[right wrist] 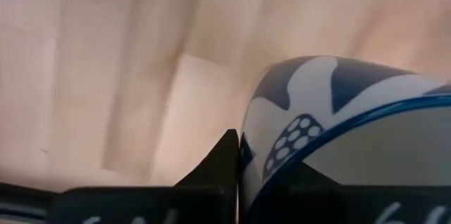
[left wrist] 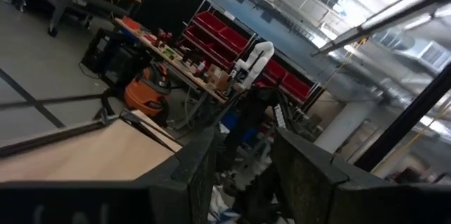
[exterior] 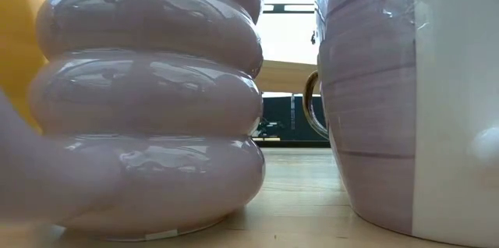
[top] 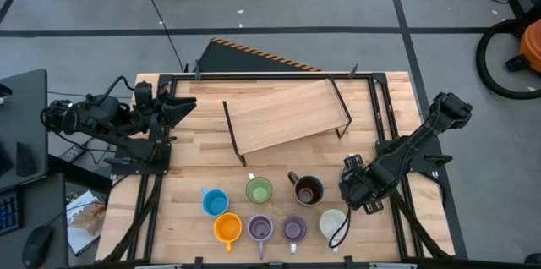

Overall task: Place coffee mugs
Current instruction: Put the blue patterned mug on the shelf

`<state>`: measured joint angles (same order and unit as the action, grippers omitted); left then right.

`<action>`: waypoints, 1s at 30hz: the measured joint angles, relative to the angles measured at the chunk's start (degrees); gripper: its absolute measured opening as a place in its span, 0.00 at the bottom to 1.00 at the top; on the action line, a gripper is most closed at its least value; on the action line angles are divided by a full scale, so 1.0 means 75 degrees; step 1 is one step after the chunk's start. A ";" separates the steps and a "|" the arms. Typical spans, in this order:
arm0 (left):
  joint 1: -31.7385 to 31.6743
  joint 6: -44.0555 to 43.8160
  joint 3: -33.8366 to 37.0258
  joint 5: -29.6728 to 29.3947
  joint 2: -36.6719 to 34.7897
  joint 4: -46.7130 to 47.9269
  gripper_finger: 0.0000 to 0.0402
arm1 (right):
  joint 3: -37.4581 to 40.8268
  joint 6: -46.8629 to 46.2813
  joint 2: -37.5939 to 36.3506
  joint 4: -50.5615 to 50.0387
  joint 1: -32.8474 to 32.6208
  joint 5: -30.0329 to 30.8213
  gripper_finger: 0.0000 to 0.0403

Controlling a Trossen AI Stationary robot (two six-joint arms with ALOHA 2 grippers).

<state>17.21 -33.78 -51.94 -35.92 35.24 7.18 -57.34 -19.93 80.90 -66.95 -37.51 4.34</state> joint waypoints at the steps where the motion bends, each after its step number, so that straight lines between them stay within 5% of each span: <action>1: 0.0000 -0.0137 0.0000 0.0000 0.0000 0.0000 0.38 | -0.0196 0.0150 -0.0071 -0.0220 0.0078 0.0101 0.09; 17: -0.0003 -0.1019 0.0003 0.0188 0.0000 -0.0062 0.38 | -0.3477 0.2730 -0.0439 -0.2174 0.1531 0.0714 0.09; 30: -0.0011 -0.1009 0.0003 0.0265 -0.0006 -0.0447 0.38 | -0.4456 0.4988 0.0243 -0.2242 0.3419 0.1184 0.09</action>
<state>17.13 -41.34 -51.92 -33.93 35.20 3.83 -90.76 17.49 82.72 -83.76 -11.87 13.21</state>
